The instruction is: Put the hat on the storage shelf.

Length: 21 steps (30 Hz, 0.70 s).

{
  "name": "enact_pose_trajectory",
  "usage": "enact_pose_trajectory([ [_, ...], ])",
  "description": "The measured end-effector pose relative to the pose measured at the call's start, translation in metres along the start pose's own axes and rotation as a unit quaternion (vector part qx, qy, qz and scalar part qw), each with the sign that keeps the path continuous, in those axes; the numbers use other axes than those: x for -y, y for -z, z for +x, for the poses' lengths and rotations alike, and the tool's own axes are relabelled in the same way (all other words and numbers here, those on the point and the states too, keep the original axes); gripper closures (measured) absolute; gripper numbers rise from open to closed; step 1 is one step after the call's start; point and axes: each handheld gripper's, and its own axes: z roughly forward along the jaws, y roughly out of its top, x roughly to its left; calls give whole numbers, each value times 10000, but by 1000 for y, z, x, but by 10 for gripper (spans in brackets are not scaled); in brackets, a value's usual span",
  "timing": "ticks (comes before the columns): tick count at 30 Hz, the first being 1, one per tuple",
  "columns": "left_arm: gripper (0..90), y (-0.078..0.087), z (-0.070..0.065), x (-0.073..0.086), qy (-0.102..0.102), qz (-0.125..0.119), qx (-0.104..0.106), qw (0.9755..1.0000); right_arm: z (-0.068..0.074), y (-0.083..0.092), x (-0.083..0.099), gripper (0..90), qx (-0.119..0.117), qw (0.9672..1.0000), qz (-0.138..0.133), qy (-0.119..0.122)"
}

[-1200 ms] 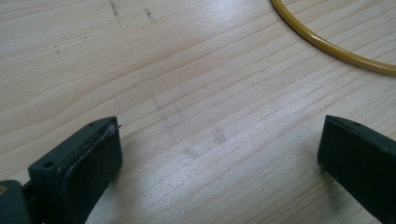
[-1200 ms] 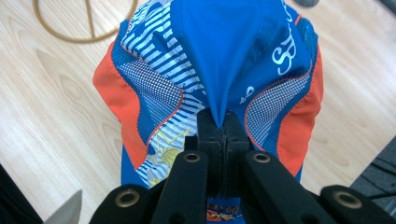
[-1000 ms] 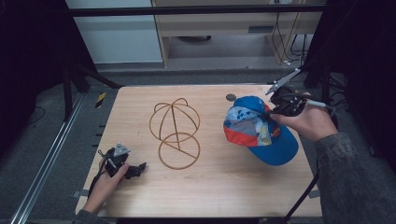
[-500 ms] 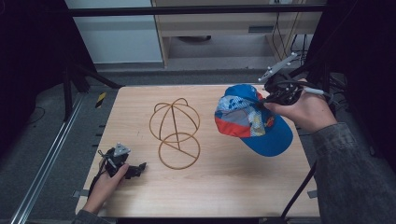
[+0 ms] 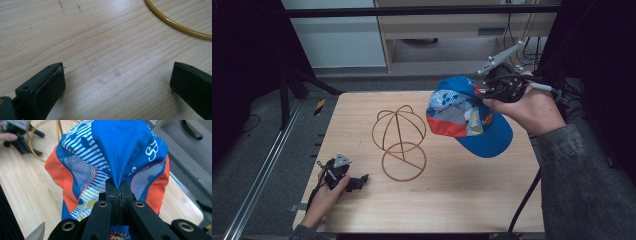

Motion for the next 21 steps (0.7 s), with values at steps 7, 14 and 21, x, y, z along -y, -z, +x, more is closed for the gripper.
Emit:
enact_pose_trajectory([
  [7, 0, 0, 0, 0, 2, -3, 0, 10000, 16, -6, -23, 897, -106, 9995, -230, 211],
  [14, 0, 0, 0, 0, 19, -21, 4, 10000, 29, -13, -44, 897, -189, 9985, -316, 409],
  [21, 0, 0, 0, 0, 7, -8, -3, 10000, 44, -29, -66, 897, -345, 9967, -495, 534],
])
